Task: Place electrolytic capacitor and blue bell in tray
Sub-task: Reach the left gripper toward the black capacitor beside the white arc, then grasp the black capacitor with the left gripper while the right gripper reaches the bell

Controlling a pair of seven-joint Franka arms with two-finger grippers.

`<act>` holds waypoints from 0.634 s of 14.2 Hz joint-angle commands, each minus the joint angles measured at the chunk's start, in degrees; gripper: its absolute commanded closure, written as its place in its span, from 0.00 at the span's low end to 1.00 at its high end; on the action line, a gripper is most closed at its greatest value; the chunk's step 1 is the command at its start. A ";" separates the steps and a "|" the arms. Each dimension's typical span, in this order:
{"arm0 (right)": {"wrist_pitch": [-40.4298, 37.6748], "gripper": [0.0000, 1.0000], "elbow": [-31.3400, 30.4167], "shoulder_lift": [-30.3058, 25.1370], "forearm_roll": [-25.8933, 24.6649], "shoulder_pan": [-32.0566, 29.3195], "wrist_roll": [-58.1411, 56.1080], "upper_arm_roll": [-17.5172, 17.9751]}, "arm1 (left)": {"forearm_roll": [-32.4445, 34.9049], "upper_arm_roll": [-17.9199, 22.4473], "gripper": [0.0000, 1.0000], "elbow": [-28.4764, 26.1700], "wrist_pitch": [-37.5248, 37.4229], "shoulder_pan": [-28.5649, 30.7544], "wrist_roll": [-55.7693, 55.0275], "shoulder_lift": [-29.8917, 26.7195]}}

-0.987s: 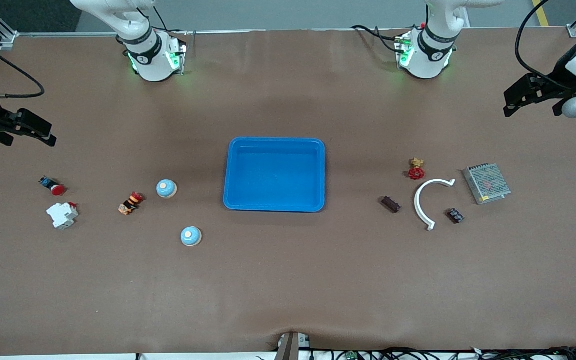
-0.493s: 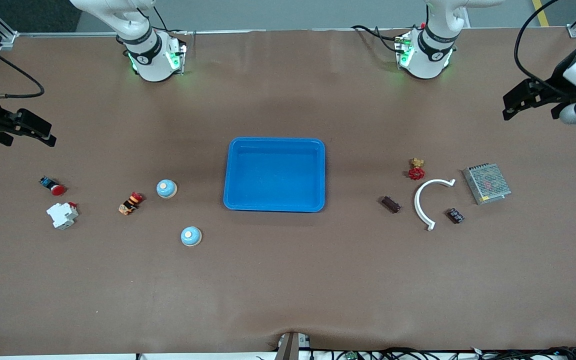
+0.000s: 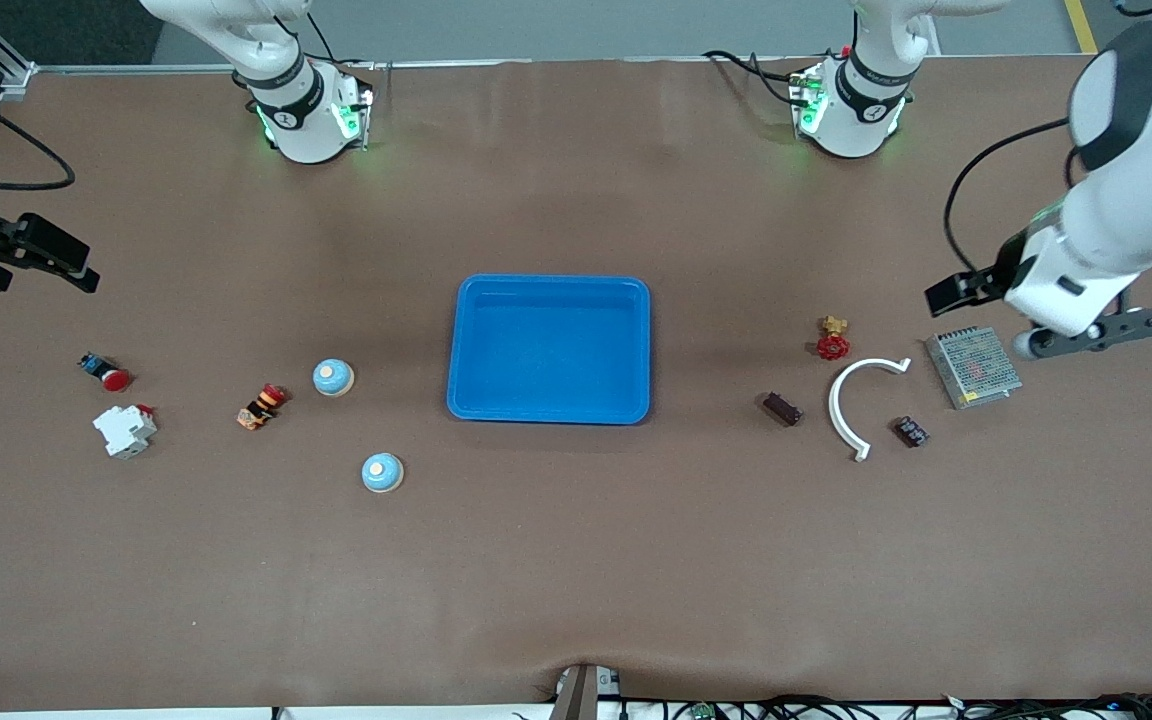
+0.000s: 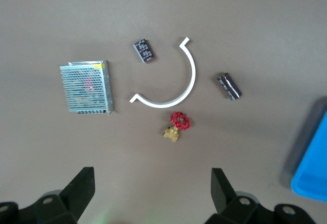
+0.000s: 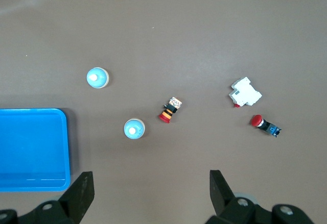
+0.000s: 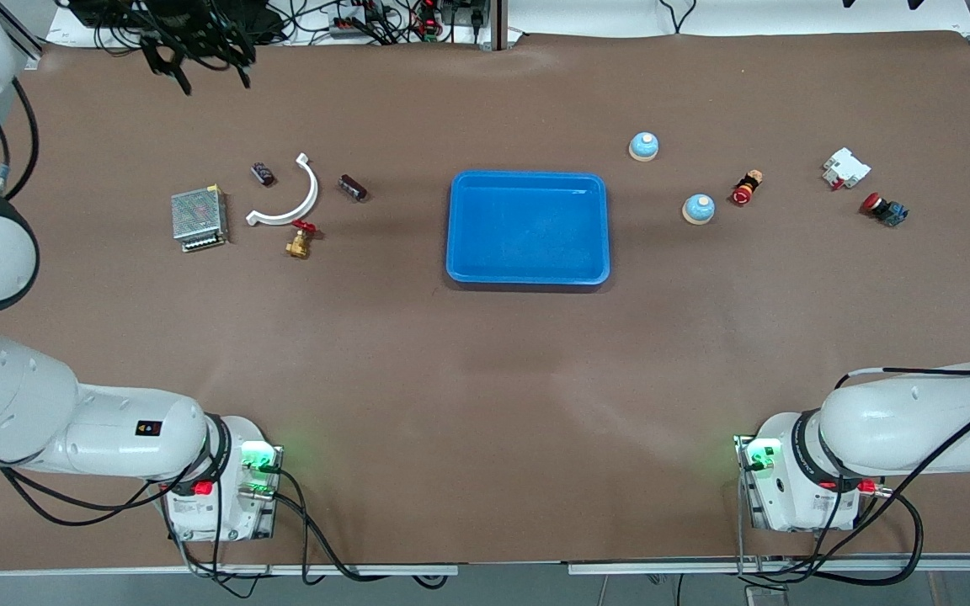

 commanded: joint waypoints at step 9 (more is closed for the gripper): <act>14.24 0.00 -16.37 0.34 -6.04 4.60 3.71 0.84 | -0.01 -6.53 0.00 -14.94 34.40 -1.56 -28.74 14.63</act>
